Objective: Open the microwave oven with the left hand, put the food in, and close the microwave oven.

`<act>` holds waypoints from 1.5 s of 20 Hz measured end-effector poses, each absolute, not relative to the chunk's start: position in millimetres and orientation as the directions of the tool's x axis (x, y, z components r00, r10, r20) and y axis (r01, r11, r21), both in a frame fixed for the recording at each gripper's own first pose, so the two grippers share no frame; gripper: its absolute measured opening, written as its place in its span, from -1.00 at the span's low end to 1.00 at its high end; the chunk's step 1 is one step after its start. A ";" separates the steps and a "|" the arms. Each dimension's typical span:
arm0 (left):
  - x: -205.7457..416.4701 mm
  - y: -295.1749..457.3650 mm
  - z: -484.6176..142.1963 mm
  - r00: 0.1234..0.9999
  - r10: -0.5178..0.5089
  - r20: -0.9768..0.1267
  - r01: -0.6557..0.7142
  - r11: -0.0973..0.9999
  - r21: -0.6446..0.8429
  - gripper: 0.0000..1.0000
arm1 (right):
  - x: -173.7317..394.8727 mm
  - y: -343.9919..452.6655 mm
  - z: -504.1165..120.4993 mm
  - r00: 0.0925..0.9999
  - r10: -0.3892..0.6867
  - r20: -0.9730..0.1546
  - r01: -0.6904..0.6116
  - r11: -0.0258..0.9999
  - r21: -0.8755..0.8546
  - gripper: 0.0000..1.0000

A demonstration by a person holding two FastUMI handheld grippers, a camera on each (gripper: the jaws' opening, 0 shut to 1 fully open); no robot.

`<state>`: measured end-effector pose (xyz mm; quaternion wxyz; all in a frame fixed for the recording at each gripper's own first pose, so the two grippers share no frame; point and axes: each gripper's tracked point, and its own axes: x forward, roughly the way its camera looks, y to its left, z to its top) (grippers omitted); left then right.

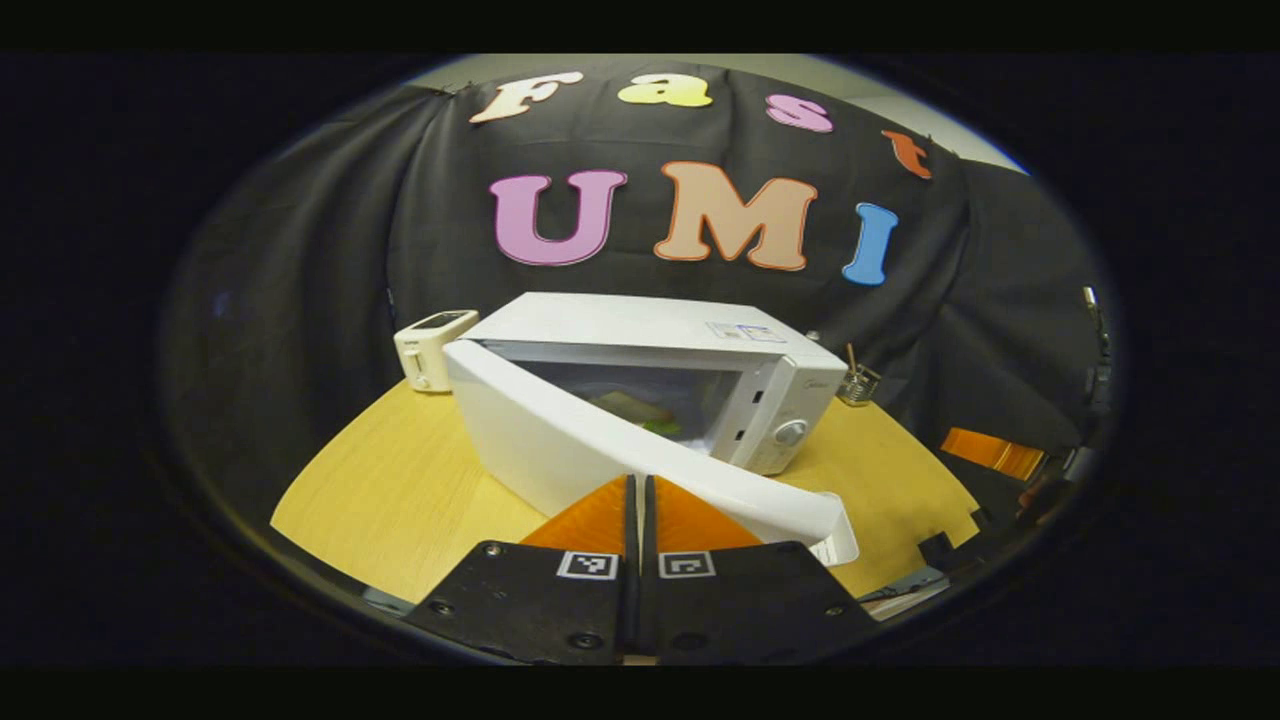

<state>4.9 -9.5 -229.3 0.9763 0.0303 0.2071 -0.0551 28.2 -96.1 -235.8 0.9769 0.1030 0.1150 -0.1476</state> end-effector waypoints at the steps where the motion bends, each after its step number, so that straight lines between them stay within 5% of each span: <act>1: 9.6 -16.9 -229.8 0.907 -0.105 -0.407 0.130 0.991 0.034 -0.98 | 28.6 -100.7 -235.5 0.929 -0.267 -0.255 0.317 0.932 0.178 0.99; 19: 109.9 -81.7 -238.7 0.931 -0.146 -0.334 0.151 0.988 -0.012 -0.98 | 25.1 -114.0 -204.4 0.949 -0.285 -0.132 0.303 0.942 0.144 0.99; 20: 114.4 -82.4 -238.8 0.933 -0.143 -0.331 0.148 0.989 -0.013 -0.94 | 25.7 -112.9 -203.5 0.950 -0.284 -0.127 0.300 0.944 0.136 0.83; 30: 137.9 -84.6 -240.3 0.943 -0.116 -0.312 0.119 0.993 -0.010 -0.99 | 29.4 -114.1 -195.2 0.949 -0.302 -0.096 0.310 0.946 0.090 0.83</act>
